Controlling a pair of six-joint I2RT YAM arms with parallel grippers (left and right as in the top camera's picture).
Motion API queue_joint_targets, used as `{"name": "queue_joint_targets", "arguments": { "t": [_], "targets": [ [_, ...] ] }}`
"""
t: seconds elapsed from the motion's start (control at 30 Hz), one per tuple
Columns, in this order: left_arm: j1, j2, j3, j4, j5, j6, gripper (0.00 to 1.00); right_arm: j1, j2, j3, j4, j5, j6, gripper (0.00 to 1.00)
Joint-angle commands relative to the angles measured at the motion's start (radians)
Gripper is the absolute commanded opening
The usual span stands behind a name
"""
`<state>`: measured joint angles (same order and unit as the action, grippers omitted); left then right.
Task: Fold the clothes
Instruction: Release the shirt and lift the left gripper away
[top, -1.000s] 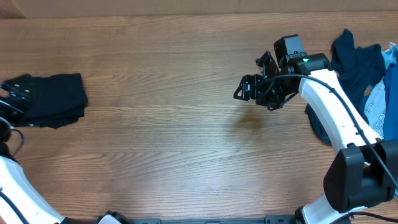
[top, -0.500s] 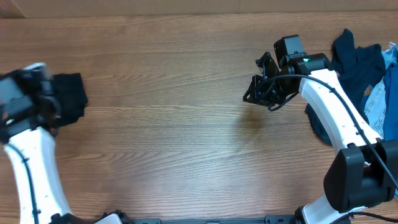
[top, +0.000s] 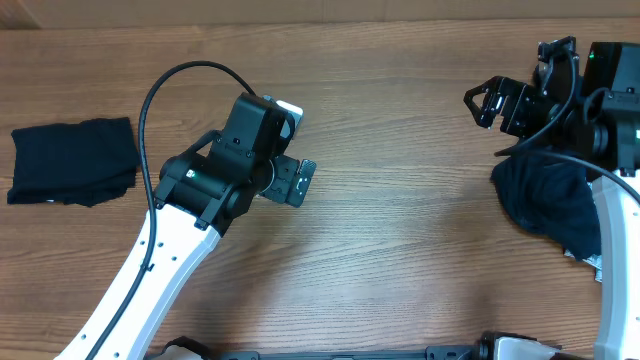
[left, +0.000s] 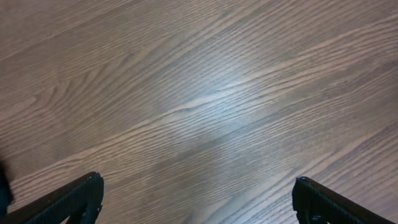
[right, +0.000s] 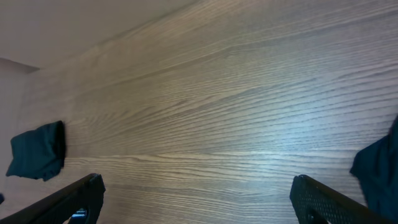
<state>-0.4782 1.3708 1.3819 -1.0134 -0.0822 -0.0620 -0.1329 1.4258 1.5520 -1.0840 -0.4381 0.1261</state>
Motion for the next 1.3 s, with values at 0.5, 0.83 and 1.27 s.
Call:
{"name": "queue_joint_targets", "arguments": {
  "t": [0.5, 0.83, 1.27],
  "targets": [
    [1.166, 0.272, 0.024, 0.09, 0.307, 0.042, 0.88, 0.349, 0.209, 0.007, 0.053, -0.072, 0.093, 0.79],
    [1.283, 0.453, 0.024, 0.346, 0.159, 0.045, 0.92, 0.388, 0.29, 0.007, 0.045, -0.007, 0.11, 0.88],
    [1.3, 0.582, 0.024, 0.538, 0.245, -0.016, 0.74, 0.362, 0.29, 0.007, -0.033, 0.019, 0.107, 0.87]
  ]
}}
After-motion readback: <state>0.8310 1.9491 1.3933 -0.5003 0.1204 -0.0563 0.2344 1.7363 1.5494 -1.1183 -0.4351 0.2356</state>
